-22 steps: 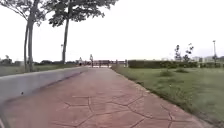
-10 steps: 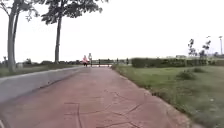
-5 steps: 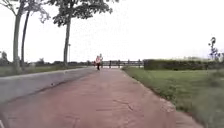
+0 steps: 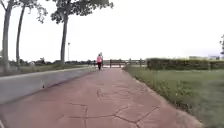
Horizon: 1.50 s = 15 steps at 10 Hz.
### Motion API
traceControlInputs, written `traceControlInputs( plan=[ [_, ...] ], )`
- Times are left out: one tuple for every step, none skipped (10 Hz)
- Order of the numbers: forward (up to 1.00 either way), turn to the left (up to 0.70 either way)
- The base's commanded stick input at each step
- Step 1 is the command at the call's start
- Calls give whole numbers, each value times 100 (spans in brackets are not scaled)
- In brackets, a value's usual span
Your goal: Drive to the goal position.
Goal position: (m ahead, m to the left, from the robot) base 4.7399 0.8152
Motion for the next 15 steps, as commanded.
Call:
traceControlInputs(
  plan=[
    [100, 0],
    [100, 0],
    [100, 0],
    [100, 0],
    [100, 0],
    [100, 0],
    [100, 0],
    [100, 0],
    [100, 0],
    [100, 0],
    [100, 0],
    [100, 0],
    [100, 0],
    [100, 0],
    [100, 0]
  ],
)
